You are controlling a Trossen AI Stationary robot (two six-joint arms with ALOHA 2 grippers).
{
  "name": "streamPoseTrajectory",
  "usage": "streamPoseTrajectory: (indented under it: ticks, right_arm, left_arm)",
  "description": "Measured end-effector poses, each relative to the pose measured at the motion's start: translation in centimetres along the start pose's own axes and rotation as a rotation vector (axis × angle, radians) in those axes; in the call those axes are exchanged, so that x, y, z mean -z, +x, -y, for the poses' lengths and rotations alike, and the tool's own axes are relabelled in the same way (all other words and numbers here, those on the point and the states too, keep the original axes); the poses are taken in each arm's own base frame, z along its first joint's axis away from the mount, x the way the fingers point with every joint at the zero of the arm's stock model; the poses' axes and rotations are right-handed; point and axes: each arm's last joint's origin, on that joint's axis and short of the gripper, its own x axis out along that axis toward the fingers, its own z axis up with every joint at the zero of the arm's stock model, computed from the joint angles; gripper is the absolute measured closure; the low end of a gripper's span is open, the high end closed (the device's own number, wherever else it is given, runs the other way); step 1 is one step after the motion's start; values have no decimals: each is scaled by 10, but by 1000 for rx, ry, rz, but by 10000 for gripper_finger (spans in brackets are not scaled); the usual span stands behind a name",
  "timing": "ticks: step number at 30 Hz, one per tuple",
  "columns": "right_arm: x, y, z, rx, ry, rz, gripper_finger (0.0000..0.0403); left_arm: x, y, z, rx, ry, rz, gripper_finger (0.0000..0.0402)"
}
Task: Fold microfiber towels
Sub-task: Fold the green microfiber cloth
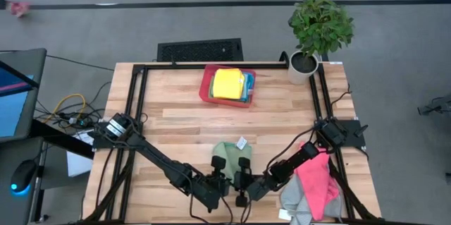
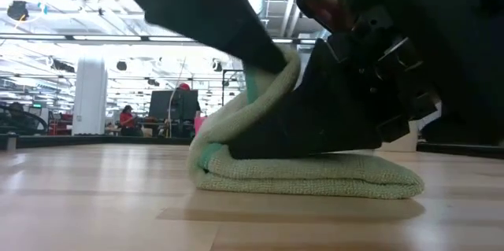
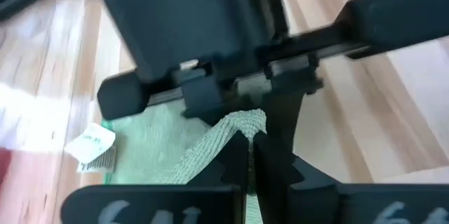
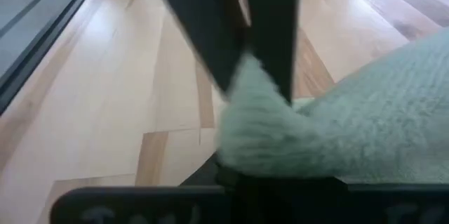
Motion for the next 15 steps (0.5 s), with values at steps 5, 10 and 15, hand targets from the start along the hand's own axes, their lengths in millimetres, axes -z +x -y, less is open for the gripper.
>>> streamPoseTrajectory:
  ticks: [5, 10, 15]
  right_arm:
    - [-8, -7, 1, 10, -9, -8, 336]
    - [-23, -30, -4, 72, -55, -15, 329]
    - [-28, -59, -12, 119, -47, -59, 327]
  left_arm:
    - [0, 1, 0, 46, -17, -3, 397]
    - [-2, 0, 0, 38, -23, 12, 397]
    - [-2, 1, 1, 58, -16, 13, 397]
